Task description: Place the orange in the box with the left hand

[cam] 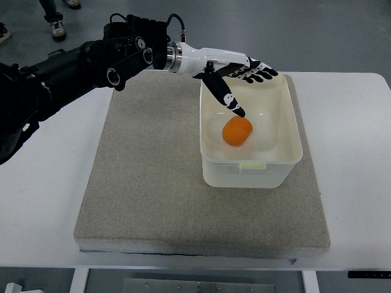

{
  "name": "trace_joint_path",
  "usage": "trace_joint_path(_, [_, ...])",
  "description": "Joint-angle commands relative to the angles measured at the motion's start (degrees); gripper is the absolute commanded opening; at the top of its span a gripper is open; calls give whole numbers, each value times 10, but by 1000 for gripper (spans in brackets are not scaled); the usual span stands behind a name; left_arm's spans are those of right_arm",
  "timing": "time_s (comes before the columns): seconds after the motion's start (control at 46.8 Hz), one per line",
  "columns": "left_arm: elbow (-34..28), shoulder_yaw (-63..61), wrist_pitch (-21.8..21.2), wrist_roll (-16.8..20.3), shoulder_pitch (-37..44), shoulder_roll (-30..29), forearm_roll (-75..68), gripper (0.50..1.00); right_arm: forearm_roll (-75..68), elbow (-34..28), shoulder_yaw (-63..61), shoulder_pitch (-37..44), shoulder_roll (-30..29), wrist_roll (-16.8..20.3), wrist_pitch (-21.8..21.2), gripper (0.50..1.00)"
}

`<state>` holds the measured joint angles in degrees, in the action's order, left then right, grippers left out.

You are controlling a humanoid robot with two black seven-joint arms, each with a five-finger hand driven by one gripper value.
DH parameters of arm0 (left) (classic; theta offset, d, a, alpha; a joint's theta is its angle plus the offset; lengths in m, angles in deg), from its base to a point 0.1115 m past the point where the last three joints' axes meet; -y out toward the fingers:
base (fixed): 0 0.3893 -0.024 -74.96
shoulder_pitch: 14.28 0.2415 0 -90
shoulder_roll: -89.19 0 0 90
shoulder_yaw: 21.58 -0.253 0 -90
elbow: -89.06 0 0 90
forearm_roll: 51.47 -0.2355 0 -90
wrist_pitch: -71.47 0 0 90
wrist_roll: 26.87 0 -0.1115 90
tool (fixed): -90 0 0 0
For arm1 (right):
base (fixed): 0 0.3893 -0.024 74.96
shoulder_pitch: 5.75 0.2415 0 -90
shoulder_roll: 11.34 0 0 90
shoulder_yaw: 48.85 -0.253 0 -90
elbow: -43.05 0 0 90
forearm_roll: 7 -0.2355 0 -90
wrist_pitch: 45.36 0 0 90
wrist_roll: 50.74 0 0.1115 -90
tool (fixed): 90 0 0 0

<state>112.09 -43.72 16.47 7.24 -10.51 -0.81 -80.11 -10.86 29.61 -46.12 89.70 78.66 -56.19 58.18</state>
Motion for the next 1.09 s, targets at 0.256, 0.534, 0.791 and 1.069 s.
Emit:
trace_joint_path(0.256, [0, 2, 0, 1, -3, 0, 1, 988, 0, 0, 0, 0, 0, -1, 0, 944])
trace_joint_path(0.534, [-21, 87, -7, 0, -9, 0, 2, 988, 0, 0, 0, 0, 0, 0, 0, 944])
trace_joint_path(0.791, [-146, 145, -75, 0, -1, 0, 14, 988, 0, 0, 0, 0, 0, 0, 0, 944])
trace_joint_path(1.069, [-233, 177, -213, -3, 1, 0, 65, 984, 0, 0, 0, 0, 0, 0, 0, 944])
